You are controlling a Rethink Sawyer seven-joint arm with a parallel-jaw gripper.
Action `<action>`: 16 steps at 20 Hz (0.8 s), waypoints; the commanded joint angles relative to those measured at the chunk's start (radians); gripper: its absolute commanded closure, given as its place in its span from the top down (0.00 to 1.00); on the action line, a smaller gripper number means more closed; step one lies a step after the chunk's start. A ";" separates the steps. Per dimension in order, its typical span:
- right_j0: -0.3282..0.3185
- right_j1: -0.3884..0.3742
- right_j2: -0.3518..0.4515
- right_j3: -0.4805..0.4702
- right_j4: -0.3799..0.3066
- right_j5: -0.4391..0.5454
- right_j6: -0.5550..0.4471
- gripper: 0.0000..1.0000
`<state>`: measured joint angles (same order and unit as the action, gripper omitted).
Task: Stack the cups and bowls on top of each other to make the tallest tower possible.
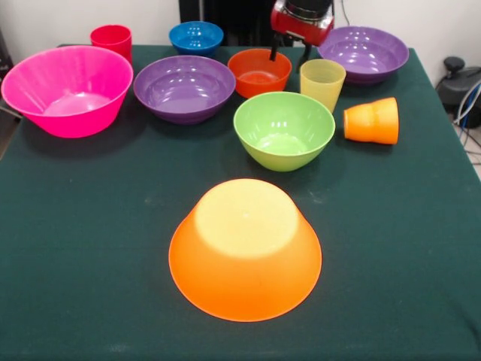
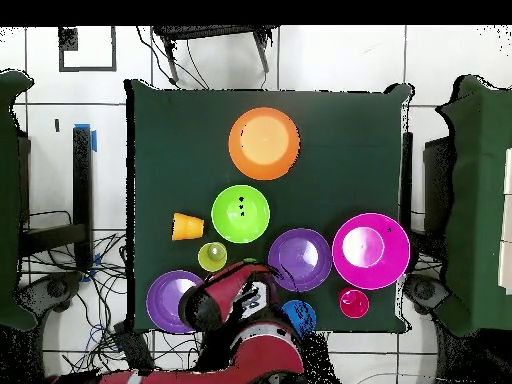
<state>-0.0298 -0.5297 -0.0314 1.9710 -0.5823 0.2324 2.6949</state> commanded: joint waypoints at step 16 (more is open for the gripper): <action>0.032 0.118 -0.034 -0.096 0.032 -0.211 0.050 0.00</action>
<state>0.0339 -0.4328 -0.1504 1.9473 -0.5966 0.0497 2.6949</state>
